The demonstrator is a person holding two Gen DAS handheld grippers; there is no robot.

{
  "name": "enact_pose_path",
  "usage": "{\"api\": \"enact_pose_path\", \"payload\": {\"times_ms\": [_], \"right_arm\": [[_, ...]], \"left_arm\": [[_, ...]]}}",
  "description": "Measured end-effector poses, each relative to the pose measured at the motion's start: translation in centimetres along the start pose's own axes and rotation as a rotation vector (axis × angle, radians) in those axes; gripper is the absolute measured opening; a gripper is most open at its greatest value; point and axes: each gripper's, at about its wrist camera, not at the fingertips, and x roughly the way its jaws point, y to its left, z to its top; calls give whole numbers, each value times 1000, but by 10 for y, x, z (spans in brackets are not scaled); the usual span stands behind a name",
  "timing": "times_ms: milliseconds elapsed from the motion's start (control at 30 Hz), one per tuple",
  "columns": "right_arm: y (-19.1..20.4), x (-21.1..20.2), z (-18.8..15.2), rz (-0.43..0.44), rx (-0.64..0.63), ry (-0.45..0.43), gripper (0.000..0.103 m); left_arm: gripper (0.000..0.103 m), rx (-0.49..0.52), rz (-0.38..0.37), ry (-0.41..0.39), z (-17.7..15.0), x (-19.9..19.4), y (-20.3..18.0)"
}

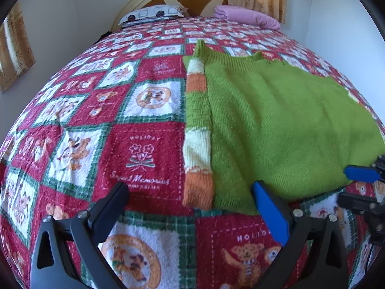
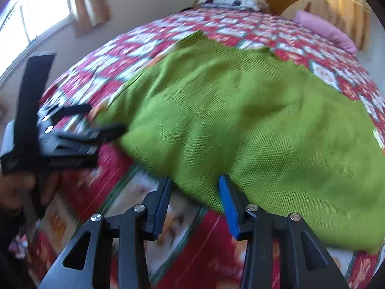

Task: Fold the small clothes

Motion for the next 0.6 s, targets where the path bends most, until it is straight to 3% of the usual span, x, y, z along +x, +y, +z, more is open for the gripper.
{"api": "enact_pose_path", "payload": {"times_ms": [100,200,233,333,467,600], "right_arm": [[-22,-34,-9,13,60,-72,43],[-62,-65,-16,-120,125,-161,43],[-83,-73,-21,-182,159,-166,43],[-130,-83,-34,-264,272,-165,43],[-170,-64,-63,-260,368,-87,43],[-165,-62,-75,-256,348,-102,42]], "left_arm": [[103,-38,-13,-10,3,-8,8],[103,-29,4,-34,9,-13,9],[103,-14,22,-39,13,-11,8],[103,6,58,-33,20,-3,8],[103,52,89,-10,20,10,1],[103,47,71,-6,17,10,3]]}}
